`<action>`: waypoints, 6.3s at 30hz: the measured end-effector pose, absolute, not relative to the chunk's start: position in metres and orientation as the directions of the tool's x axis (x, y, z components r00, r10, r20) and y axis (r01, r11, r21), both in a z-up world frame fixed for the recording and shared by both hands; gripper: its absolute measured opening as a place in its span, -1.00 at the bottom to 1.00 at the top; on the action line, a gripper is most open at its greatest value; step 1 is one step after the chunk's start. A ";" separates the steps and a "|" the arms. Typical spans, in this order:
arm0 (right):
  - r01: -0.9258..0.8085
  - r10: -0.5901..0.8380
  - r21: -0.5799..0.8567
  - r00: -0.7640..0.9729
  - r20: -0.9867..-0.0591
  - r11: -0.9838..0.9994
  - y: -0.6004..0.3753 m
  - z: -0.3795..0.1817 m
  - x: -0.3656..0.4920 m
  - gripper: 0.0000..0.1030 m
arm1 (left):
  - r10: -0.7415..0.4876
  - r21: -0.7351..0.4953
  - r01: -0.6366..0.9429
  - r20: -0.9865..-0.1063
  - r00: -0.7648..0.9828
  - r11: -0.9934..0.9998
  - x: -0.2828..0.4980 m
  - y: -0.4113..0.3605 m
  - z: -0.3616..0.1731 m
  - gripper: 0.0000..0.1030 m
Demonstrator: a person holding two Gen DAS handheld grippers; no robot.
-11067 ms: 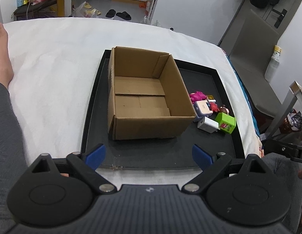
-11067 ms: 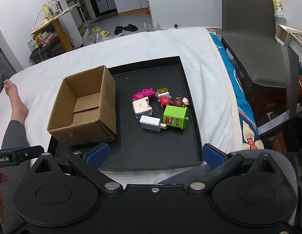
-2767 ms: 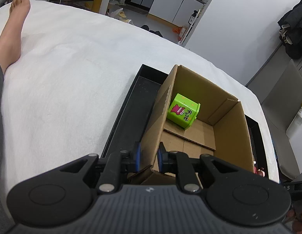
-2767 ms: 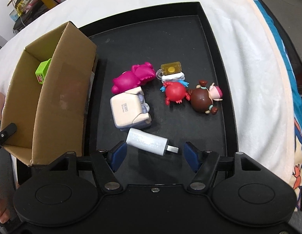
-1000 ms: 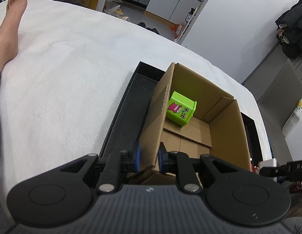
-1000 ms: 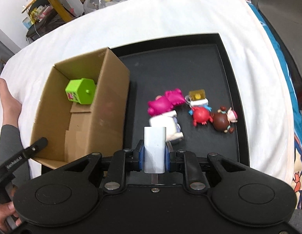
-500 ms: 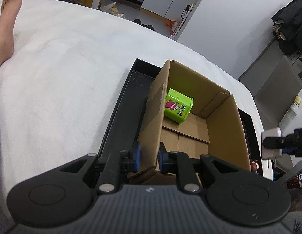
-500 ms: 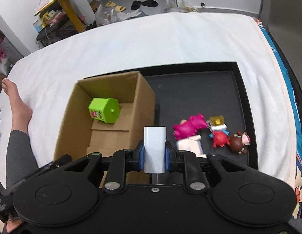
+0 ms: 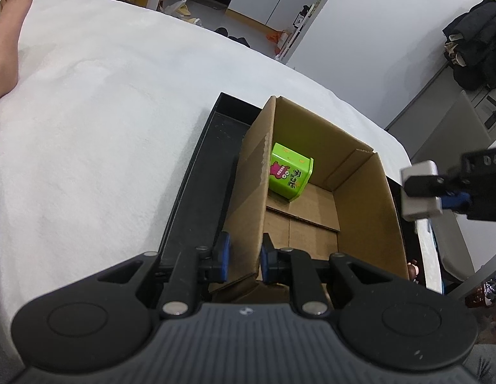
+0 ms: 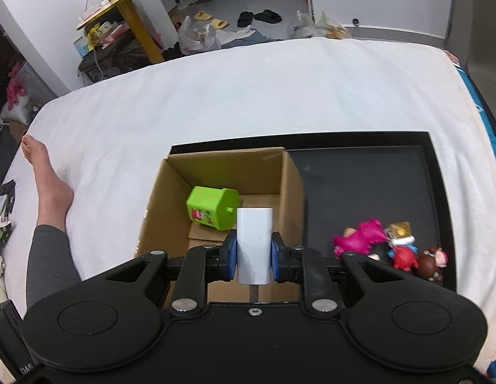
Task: Organize rigid objects
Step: 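Carry the white charger plug into the cardboard box beside the green cube and release, then withdraw the right gripper back over the remaining toys on the tray, then grasp the white square figure with the right gripper, then carry the white square figure into the cardboard box and release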
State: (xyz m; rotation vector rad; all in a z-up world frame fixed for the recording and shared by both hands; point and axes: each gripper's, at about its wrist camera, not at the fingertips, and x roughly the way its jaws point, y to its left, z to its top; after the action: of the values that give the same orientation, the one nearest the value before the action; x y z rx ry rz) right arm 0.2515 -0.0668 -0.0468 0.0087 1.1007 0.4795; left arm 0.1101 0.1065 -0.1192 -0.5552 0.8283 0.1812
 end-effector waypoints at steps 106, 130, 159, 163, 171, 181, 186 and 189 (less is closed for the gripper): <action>-0.164 0.209 0.154 0.398 -0.893 0.974 -0.185 -0.083 0.262 0.43 | -0.004 -0.334 -0.378 -0.754 0.657 0.864 0.112 0.095 -0.121 -0.66; -0.251 0.221 0.157 0.255 -0.941 0.955 -0.140 -0.137 0.278 0.35 | 0.000 -0.327 -0.376 -0.755 0.656 0.867 0.113 0.094 -0.122 -0.66; -0.295 0.165 0.072 0.306 -0.938 0.953 -0.133 -0.105 0.271 -0.14 | -0.005 -0.333 -0.375 -0.754 0.657 0.865 0.113 0.092 -0.123 -0.65; -0.306 0.168 0.062 0.334 -0.928 0.950 -0.129 -0.088 0.271 -0.14 | -0.010 -0.338 -0.374 -0.753 0.658 0.864 0.113 0.093 -0.122 -0.65; -0.321 0.181 0.054 0.380 -0.907 0.945 -0.112 -0.054 0.270 -0.14 | -0.018 -0.348 -0.370 -0.749 0.663 0.861 0.111 0.096 -0.123 -0.65; -0.343 0.207 0.060 0.410 -0.888 0.937 -0.084 -0.029 0.266 -0.14 | -0.037 -0.369 -0.364 -0.743 0.668 0.855 0.109 0.101 -0.122 -0.64; -0.355 0.232 0.081 0.408 -0.883 0.932 -0.068 -0.024 0.263 -0.14 | -0.052 -0.381 -0.354 -0.740 0.670 0.854 0.109 0.103 -0.121 -0.62; -0.371 0.227 0.066 0.411 -0.883 0.926 -0.056 -0.022 0.261 -0.14 | -0.059 -0.387 -0.352 -0.739 0.671 0.852 0.109 0.104 -0.122 -0.62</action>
State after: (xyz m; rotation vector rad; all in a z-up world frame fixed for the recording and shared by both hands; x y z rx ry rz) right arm 0.2615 -0.0556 -0.0221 -0.1489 1.0849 0.3783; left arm 0.1090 0.1044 -0.1220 -0.5399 0.8287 0.1744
